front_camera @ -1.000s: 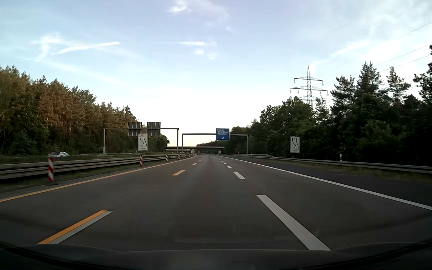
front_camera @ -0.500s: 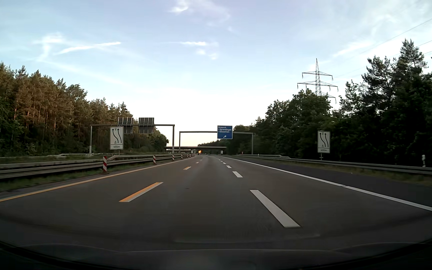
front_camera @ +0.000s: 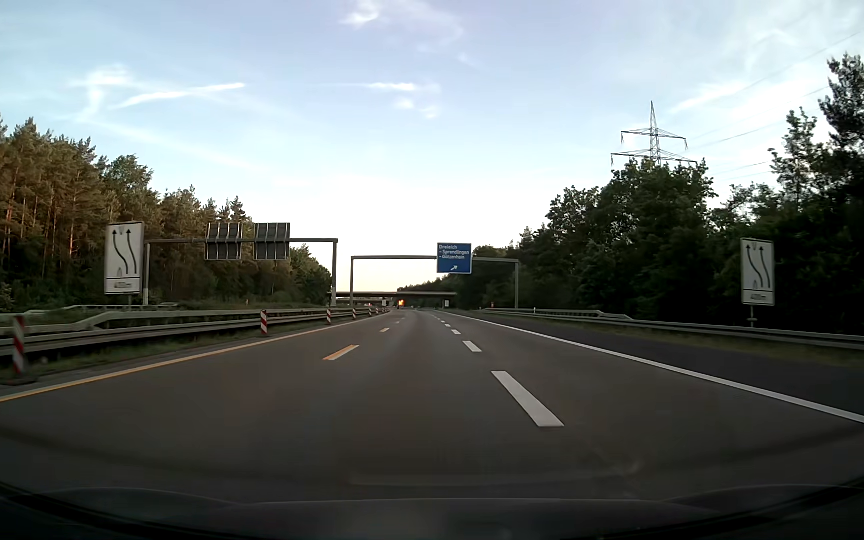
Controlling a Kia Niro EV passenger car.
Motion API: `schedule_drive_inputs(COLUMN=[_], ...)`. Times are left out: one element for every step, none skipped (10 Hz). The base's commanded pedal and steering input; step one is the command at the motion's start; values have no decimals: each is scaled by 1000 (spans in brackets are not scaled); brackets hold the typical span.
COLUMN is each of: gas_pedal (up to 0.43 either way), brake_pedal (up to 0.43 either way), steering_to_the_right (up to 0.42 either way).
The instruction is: Follow the waypoints while adhering to traffic rules and regulations
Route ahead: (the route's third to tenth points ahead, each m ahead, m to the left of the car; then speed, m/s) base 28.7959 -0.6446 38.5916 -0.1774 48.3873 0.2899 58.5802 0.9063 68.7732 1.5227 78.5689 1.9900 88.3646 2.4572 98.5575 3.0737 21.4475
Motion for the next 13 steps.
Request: schedule_drive_inputs(gas_pedal=[59, 59, 59, 59, 59, 59, 59, 59, 59, 67, 87, 98, 110], brake_pedal=[0, 0, 0, 0, 0, 0, 0, 0, 0, 0, 0, 0, 0], steering_to_the_right=[-2, -3, -3, -3, -3, -3, -3, -3, -3, -3, -3, -3, -3])
